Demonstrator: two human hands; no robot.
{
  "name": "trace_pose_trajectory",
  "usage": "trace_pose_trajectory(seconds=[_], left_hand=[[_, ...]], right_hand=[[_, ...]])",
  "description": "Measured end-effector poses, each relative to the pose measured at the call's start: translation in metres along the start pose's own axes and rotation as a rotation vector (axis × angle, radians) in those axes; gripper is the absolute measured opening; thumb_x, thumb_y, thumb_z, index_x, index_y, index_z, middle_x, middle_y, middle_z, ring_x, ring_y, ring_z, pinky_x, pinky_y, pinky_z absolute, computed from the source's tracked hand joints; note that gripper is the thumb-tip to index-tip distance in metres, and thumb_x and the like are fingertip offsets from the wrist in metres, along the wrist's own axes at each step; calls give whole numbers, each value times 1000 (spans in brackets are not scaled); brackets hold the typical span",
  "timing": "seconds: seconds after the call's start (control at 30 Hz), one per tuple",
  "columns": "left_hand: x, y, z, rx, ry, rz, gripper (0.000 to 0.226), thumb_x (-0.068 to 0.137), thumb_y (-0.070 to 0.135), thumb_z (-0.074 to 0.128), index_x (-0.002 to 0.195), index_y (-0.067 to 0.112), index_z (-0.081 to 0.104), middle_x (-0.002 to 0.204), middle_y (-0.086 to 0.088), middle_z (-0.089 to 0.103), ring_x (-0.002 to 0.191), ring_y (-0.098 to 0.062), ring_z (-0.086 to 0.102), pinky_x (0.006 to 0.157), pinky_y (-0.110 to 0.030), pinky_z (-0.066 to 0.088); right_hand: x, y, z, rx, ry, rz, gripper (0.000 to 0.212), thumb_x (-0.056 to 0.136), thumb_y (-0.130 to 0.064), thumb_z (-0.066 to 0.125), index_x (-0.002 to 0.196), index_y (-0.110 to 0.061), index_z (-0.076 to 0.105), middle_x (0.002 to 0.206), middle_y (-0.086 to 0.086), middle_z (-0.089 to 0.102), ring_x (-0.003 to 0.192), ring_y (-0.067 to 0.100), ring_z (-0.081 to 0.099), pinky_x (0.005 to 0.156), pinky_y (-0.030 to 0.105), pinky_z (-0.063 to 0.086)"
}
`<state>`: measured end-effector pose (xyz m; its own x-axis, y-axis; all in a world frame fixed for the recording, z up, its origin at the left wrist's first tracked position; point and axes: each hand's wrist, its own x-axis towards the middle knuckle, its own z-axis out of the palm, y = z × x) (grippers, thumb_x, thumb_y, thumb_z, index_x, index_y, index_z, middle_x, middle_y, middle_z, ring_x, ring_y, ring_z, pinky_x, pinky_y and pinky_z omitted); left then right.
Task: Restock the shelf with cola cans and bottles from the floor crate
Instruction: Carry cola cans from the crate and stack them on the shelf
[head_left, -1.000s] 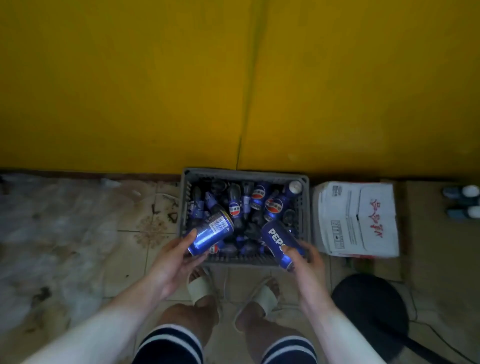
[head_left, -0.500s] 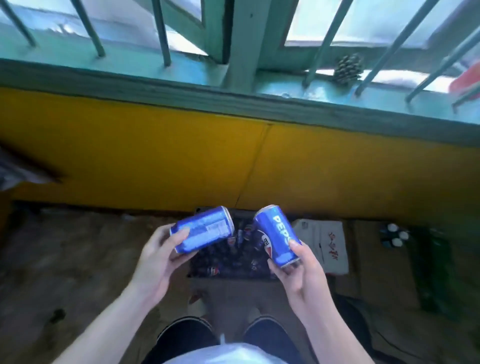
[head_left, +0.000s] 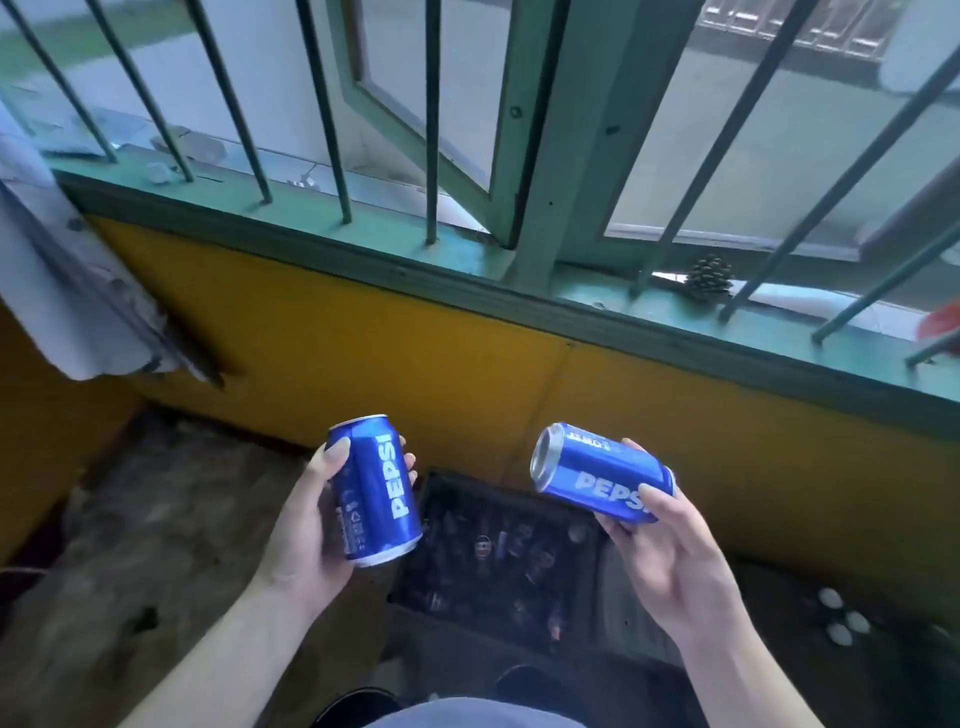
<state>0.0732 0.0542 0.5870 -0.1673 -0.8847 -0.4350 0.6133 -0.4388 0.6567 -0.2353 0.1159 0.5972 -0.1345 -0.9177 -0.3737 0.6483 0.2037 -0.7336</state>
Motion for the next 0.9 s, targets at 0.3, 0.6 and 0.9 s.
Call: trace_pose_trajectory(seconds=[0.3,0.6,0.9], left_hand=[[-77,-52,35,-484,189,61,71,97,58,49,150,10,47,141,-14,61,101,-27,71,80,-35,62],[-187,-107,19,-533,274,248,85,66,52,87,134,5,64,98,-12,66,80,-19,68,67,-32,61],[-318,-132,-18,-598,445,492,61,87,55,59,128,12,70,137,-19,63,84,-23,71,65,-32,59]], right_hand=[[24,7,25,161,-60,486,46,87,-59,65,104,-19,78,116,7,73,80,20,71,79,37,55],[-34,49,53,-122,-270,959,57,91,-52,64,128,-9,63,128,27,66,92,37,68,81,44,60],[-126,114,105,-417,-707,957,41,89,-46,63,98,-9,79,97,18,71,82,36,72,85,43,50]])
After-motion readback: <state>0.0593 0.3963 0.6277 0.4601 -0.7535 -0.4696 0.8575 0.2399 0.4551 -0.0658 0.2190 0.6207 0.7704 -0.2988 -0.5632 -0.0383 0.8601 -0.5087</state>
